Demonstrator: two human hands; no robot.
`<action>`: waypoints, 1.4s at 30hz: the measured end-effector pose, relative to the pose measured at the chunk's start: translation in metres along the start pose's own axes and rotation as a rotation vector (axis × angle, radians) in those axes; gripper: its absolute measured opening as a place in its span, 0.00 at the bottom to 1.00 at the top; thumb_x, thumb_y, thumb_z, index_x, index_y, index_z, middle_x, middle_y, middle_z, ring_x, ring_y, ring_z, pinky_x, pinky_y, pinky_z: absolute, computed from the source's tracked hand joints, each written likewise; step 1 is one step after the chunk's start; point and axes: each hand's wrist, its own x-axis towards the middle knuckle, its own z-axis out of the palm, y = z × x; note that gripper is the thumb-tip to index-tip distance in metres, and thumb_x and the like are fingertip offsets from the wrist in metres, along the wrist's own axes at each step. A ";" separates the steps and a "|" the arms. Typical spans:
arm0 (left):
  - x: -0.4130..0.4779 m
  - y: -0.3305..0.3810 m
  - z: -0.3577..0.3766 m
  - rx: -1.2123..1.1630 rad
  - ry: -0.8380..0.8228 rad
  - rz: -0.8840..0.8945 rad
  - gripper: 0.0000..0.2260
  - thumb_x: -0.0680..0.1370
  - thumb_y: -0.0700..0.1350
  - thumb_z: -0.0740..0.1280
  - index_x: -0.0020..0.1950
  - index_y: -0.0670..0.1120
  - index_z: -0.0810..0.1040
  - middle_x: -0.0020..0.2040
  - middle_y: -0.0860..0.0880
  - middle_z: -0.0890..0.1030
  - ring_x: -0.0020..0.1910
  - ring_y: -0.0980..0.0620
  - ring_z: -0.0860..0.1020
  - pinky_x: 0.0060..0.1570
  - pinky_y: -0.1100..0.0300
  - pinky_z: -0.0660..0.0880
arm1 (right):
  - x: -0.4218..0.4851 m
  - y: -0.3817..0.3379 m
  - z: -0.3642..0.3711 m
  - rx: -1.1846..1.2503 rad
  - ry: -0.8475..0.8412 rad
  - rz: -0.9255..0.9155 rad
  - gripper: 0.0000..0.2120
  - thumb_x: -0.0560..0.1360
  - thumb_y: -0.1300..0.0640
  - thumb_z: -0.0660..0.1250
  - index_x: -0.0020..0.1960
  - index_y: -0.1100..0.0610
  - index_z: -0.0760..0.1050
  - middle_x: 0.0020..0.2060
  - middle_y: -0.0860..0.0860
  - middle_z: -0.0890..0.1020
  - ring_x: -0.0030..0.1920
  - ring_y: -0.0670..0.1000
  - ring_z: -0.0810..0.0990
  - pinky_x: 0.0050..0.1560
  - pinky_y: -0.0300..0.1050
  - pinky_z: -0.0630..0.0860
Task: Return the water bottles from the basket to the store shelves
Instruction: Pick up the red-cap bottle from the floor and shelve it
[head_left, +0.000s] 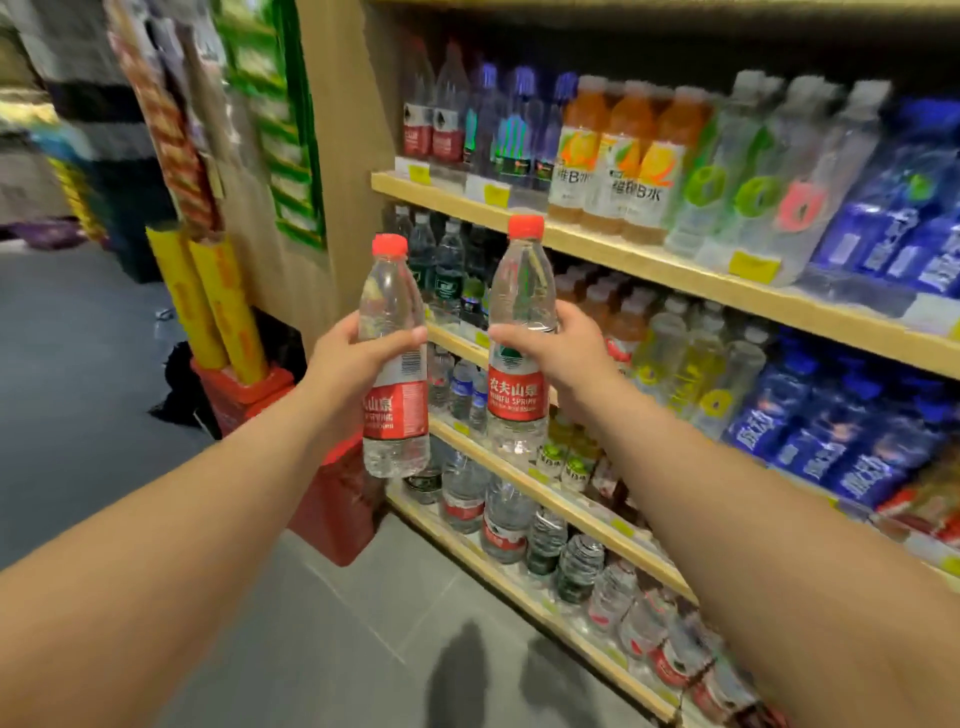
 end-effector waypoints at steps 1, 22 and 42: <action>0.017 0.005 -0.003 -0.009 0.007 0.010 0.21 0.66 0.44 0.79 0.57 0.48 0.80 0.47 0.43 0.85 0.41 0.44 0.84 0.41 0.50 0.80 | 0.019 -0.004 0.008 -0.010 0.001 -0.008 0.22 0.62 0.53 0.80 0.52 0.52 0.75 0.48 0.52 0.83 0.47 0.54 0.83 0.53 0.57 0.80; 0.412 0.098 -0.087 0.265 -0.085 0.431 0.29 0.63 0.49 0.81 0.61 0.48 0.75 0.54 0.51 0.83 0.51 0.53 0.83 0.55 0.50 0.79 | 0.376 -0.077 0.171 -0.036 0.280 -0.435 0.23 0.62 0.58 0.80 0.50 0.43 0.72 0.47 0.41 0.80 0.48 0.39 0.80 0.50 0.38 0.78; 0.507 0.121 -0.063 0.308 0.002 0.589 0.22 0.67 0.48 0.79 0.52 0.61 0.72 0.52 0.59 0.80 0.51 0.61 0.80 0.53 0.59 0.78 | 0.530 -0.089 0.191 -0.393 0.377 -0.287 0.27 0.60 0.35 0.74 0.50 0.52 0.74 0.49 0.47 0.82 0.50 0.51 0.81 0.52 0.52 0.78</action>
